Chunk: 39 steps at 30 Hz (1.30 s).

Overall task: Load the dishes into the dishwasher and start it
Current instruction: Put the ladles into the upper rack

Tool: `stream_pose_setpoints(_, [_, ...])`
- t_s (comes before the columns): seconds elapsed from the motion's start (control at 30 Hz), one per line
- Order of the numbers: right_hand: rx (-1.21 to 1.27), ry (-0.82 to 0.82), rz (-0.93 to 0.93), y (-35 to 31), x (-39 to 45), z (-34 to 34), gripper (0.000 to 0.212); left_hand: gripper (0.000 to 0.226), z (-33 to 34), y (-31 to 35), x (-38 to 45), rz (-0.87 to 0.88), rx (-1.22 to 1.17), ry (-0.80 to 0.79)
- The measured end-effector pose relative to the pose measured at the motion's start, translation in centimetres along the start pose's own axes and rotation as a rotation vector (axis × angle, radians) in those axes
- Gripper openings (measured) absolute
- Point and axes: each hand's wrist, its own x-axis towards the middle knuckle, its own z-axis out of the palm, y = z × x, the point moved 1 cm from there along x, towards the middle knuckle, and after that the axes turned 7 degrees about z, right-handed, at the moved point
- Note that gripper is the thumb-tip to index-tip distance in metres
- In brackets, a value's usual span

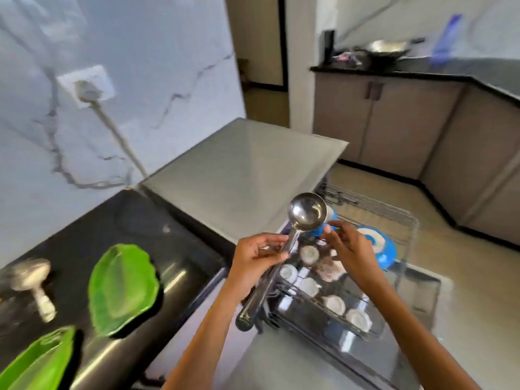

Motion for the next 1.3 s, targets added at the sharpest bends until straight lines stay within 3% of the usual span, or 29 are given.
stream_pose_setpoints(0.1, [0.037,0.066,0.067,2.4,0.6,-4.3,0.048,0.034,5.6,-1.6,1.8,-0.015,0.046,-0.129])
stream_pose_setpoints(0.27, [0.104,0.211,0.157,7.6,3.3,-8.4,0.012,0.035,11.8,-5.8,5.8,-0.114,0.087,-0.301])
stream_pose_setpoints(0.5, [0.100,0.350,0.137,15.8,9.5,-11.5,0.026,0.036,17.3,-14.3,14.4,0.021,0.234,-0.441])
stream_pose_setpoints(0.63, [0.060,0.533,0.053,18.7,12.0,-10.8,0.022,0.034,19.0,-18.4,18.4,0.206,0.386,-0.396])
stream_pose_setpoints(0.73, [0.068,0.697,0.036,20.8,13.8,-10.2,0.020,0.036,18.5,-21.9,20.2,0.419,0.644,-0.292])
stream_pose_setpoints(0.8, [0.071,0.770,0.042,22.1,15.2,-10.0,0.020,0.039,17.5,-24.4,21.0,0.472,0.804,-0.228])
stream_pose_setpoints(0.97, [-0.015,0.831,-0.007,23.1,19.2,-9.3,0.026,0.042,15.7,-30.0,22.9,0.337,1.061,-0.241])
stream_pose_setpoints(1.3, [-0.334,0.726,-0.126,24.1,28.3,-8.5,0.024,0.050,16.5,-34.0,29.7,0.121,1.364,-0.547])
